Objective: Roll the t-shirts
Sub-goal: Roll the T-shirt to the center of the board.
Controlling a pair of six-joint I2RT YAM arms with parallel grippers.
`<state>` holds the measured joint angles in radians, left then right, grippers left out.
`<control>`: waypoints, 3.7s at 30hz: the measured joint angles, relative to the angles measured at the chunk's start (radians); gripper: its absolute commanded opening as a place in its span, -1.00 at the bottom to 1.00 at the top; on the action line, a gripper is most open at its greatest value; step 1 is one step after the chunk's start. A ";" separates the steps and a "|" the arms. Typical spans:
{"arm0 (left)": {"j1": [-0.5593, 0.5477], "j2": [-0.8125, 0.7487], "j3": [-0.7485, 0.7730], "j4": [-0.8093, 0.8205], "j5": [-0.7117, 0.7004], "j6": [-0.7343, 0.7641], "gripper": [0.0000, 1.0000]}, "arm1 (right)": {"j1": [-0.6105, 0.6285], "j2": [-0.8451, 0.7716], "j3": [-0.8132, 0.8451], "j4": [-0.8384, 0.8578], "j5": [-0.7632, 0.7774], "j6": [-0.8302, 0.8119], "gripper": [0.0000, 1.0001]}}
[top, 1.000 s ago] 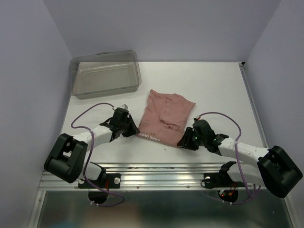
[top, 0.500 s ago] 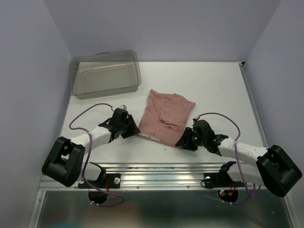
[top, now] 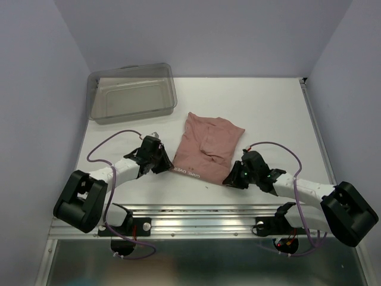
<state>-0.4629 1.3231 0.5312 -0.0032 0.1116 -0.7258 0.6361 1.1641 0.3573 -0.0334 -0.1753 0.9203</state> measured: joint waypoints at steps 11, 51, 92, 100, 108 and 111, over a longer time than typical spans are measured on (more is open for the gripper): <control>0.000 0.013 0.000 0.014 0.076 0.005 -1.00 | 0.000 -0.001 -0.001 -0.016 0.013 -0.003 -0.99; 0.001 -0.050 0.100 -0.169 0.022 0.003 -1.00 | 0.004 -0.019 0.172 -0.273 0.028 -0.203 -0.14; 0.419 -0.209 0.357 -0.422 -0.145 0.145 0.22 | 0.599 0.576 0.786 -0.322 0.731 -1.027 0.54; 0.419 -0.213 0.349 -0.421 -0.126 0.146 0.23 | 0.599 0.646 0.747 -0.265 0.745 -1.046 0.61; 0.419 -0.213 0.344 -0.420 -0.119 0.150 0.22 | 0.599 0.689 0.742 -0.178 0.818 -1.052 0.57; 0.420 -0.214 0.344 -0.420 -0.119 0.150 0.22 | 0.597 0.696 0.737 -0.146 0.834 -1.050 0.32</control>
<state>-0.0433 1.1095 0.8749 -0.4236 -0.0071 -0.5758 1.2327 1.8603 1.0943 -0.1795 0.6582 -0.1299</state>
